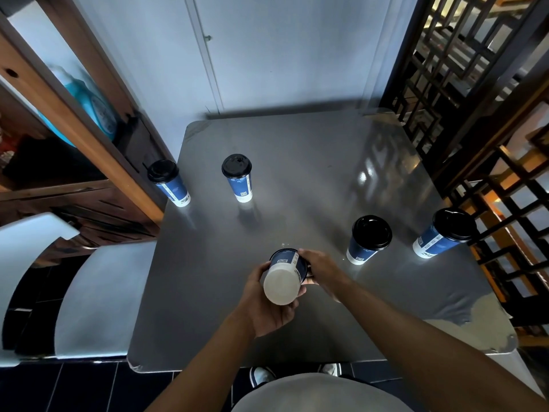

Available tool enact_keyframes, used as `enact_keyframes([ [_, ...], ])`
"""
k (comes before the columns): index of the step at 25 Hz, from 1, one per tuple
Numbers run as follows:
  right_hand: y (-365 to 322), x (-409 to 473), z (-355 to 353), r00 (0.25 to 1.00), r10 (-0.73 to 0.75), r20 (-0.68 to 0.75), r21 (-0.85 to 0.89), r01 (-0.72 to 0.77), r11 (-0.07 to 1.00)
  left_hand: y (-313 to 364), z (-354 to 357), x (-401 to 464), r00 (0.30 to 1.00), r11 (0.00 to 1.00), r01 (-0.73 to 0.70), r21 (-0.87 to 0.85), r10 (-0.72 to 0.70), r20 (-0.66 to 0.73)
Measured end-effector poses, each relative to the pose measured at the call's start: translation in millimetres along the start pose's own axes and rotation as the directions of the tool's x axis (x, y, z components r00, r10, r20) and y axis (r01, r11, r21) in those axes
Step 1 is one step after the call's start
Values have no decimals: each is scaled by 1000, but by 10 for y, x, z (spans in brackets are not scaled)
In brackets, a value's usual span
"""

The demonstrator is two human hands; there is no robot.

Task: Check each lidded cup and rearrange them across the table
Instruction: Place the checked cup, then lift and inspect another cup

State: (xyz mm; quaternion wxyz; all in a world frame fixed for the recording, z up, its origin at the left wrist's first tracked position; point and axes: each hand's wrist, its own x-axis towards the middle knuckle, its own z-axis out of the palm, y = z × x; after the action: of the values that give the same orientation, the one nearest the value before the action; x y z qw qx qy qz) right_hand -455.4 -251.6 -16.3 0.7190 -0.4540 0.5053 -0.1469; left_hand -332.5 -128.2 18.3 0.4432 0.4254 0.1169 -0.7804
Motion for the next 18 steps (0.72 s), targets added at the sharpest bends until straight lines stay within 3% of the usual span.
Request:
enact_keyframes([
  [7,21,2,-31,1000,-22,9,-84,22,996,3,-65,97,995,994,85,69,-81,-53],
  [12,27,18,-33,999,-25,29,-87,28,996,18,-44,110,995,973,74,220,-56,-86],
  [16,-6,-18,-2,999,-4,38,-37,6,999,9,-10,74,1000,1000,-16,2,16,3],
  [18,-24,-38,1,999,10,52,-35,-8,999,-2,-17,64,999,1000,-20,-17,21,32],
])
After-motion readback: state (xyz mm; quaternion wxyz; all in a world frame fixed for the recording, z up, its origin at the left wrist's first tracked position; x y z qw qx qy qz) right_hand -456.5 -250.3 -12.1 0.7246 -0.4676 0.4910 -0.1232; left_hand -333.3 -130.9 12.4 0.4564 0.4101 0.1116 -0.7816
